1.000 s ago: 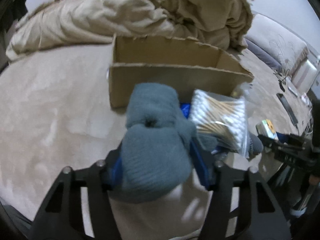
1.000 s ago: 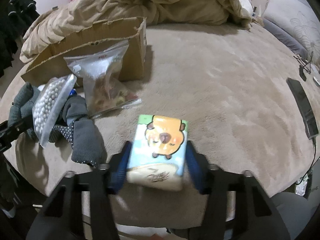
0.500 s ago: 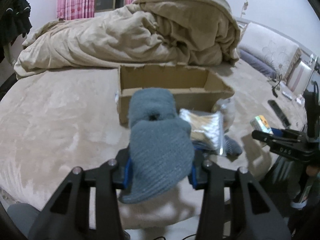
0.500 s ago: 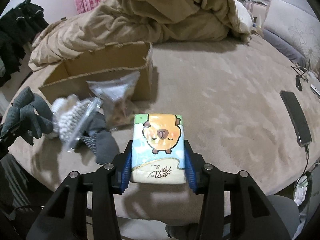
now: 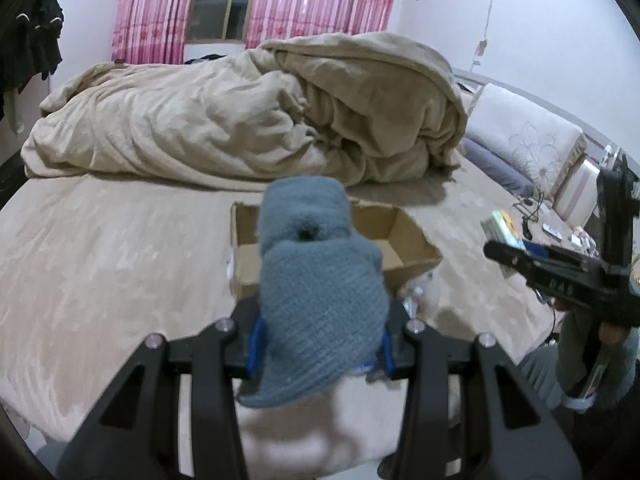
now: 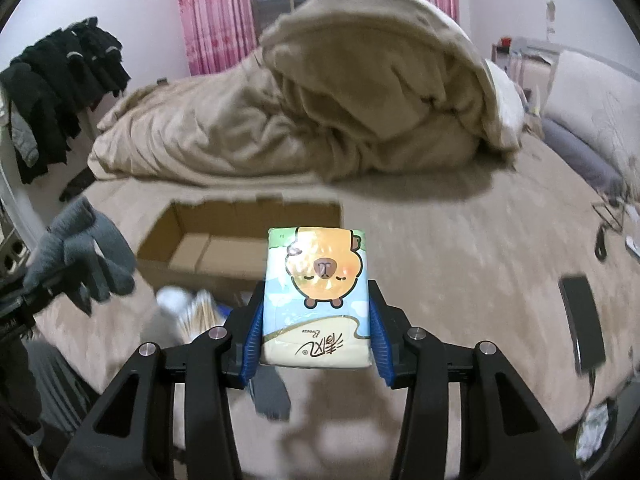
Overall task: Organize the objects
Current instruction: 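Carry the sock and tissue pack into the cardboard box and open both tools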
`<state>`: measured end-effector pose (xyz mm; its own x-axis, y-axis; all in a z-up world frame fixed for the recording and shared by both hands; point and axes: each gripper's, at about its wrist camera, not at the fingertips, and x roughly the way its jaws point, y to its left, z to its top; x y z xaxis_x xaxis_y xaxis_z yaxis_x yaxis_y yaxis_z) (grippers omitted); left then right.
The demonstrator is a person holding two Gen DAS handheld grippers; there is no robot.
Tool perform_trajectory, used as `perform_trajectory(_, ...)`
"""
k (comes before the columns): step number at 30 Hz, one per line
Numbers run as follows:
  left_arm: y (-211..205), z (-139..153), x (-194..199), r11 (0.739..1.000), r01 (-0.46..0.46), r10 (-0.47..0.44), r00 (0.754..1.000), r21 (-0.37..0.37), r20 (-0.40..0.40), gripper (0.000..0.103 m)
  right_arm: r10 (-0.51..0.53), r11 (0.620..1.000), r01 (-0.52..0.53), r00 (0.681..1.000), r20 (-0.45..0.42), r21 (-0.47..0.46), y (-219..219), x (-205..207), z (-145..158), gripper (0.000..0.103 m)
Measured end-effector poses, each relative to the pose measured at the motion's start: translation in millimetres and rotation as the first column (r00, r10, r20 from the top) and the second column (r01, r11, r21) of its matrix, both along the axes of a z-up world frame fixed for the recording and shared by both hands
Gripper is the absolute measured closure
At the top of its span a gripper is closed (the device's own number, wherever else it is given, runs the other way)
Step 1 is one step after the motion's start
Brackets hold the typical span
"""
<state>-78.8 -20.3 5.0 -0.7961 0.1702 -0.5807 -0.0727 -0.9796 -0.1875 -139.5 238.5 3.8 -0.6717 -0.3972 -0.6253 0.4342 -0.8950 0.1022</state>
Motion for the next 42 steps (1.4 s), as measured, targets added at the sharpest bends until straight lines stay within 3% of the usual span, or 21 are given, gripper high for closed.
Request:
perform_trajectory(6, -3, -3, -33, 1.000, 0.004, -0.004, 1.000, 0.008, -0.018, 0.059, 0.021, 1.000, -0.022, 1.000, -0.003, -0.020, -21, -44, 5, 0.055)
perform_trajectory(11, 3, -17, -67, 0.999, 0.035, -0.035, 0.999, 0.013, -0.004, 0.059, 0.043, 0.999, -0.041, 0.998, 0.047, -0.032, -39, -80, -13, 0.055)
perform_trajectory(22, 15, -62, -123, 0.998, 0.051, -0.056, 0.992, 0.044, 0.113, 0.058, 0.084, 0.996, -0.085, 0.989, 0.123, 0.000, -71, -109, -56, 0.055)
perform_trajectory(27, 13, -74, -131, 1.000, 0.013, -0.017, 0.986, 0.023, 0.163, 0.056, 0.083, 0.997, -0.083, 0.985, 0.152, -0.010, -72, -114, -67, 0.043)
perform_trajectory(29, 11, -73, -129, 1.000, -0.004, 0.002, 0.986, 0.013, 0.168, 0.051, 0.073, 0.997, -0.071, 0.986, 0.153, -0.022, -68, -113, -65, 0.042)
perform_trajectory(31, 10, -69, -124, 1.000, -0.025, 0.025, 0.987, 0.002, 0.158, 0.035, 0.063, 0.998, -0.060, 0.989, 0.137, -0.026, -66, -111, -60, 0.040)
perform_trajectory(33, 8, -62, -116, 0.999, -0.043, 0.042, 0.989, 0.001, 0.140, 0.026, 0.055, 0.998, -0.052, 0.993, 0.105, -0.032, -62, -105, -52, 0.033)
perform_trajectory(35, 5, -52, -105, 0.999, -0.054, 0.053, 0.991, 0.000, 0.119, 0.024, 0.058, 0.998, -0.055, 0.996, 0.073, -0.042, -60, -97, -42, 0.026)
perform_trajectory(42, 2, -20, -64, 0.997, -0.075, 0.075, 0.995, 0.002, 0.062, 0.012, 0.062, 0.997, -0.062, 0.998, -0.014, -0.035, -53, -58, -7, 0.022)
